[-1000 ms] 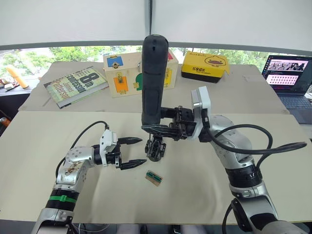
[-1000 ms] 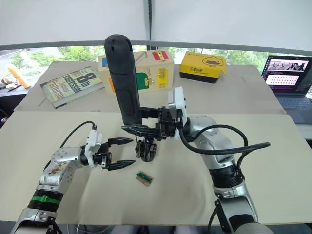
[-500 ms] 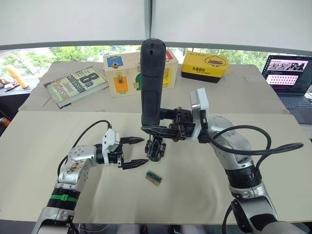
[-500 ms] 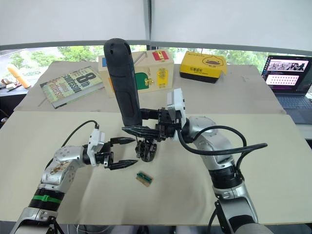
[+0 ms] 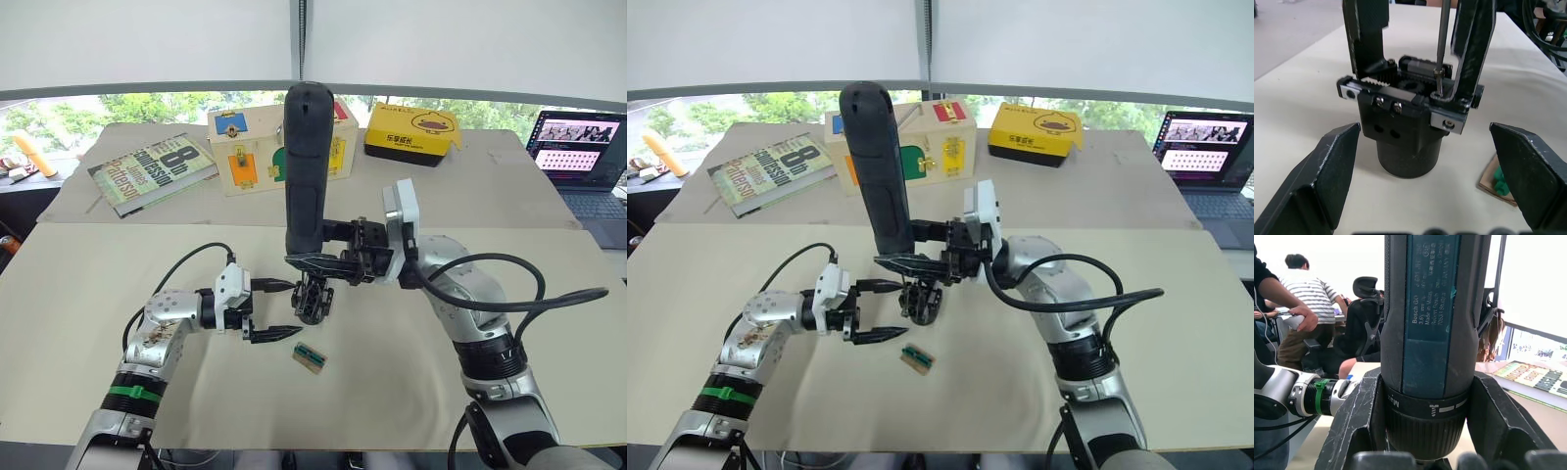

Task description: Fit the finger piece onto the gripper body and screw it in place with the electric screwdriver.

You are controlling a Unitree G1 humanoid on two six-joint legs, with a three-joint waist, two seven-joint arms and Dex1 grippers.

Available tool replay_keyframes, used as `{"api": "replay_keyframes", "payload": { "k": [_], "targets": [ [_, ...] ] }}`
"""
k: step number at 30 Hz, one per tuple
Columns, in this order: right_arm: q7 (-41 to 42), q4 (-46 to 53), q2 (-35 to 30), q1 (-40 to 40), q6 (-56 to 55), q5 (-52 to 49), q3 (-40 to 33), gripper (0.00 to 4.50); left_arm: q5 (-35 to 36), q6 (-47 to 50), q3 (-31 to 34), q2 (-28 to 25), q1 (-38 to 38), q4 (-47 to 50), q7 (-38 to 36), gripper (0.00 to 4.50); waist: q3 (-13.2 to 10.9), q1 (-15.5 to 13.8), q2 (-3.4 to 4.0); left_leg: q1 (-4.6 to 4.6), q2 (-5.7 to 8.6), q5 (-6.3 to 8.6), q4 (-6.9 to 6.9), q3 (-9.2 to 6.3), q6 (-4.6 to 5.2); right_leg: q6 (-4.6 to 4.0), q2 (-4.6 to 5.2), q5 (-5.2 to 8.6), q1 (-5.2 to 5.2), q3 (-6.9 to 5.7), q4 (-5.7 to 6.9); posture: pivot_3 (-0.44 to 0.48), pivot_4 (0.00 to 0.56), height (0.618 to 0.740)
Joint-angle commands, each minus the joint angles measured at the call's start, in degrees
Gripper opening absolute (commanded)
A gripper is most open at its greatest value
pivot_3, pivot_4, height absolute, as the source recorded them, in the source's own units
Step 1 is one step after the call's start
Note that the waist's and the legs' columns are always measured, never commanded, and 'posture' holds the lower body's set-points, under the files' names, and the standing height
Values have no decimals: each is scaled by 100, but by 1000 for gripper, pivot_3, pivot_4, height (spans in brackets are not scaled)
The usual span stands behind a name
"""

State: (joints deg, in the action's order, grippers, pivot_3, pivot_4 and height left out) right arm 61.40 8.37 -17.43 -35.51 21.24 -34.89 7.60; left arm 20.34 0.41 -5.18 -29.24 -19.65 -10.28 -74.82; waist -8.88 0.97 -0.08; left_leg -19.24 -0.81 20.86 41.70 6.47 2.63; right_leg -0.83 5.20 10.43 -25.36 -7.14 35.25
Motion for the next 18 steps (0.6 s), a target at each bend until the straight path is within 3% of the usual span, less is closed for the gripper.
{"api": "replay_keyframes", "payload": {
  "k": [1, 18],
  "targets": [
    [-6, 233, -11, -83, -98, -57, -113, 1897, 4, -144, 20, 26, -124, -31, -17, 4500, 0, 0, 0, 1, 0, 0, 0, -1, 0, 0, 0, 0, 1, 0, 0, 0, 150, 740],
    [-6, 206, 13, -36, -191, 21, -86, 1897, -72, -247, -42, 88, -160, -192, 56, 4500, 0, -2, 0, 1, -1, 0, 0, -2, 0, 0, 0, 0, 0, 0, 0, 0, 150, 740]
  ]
}}
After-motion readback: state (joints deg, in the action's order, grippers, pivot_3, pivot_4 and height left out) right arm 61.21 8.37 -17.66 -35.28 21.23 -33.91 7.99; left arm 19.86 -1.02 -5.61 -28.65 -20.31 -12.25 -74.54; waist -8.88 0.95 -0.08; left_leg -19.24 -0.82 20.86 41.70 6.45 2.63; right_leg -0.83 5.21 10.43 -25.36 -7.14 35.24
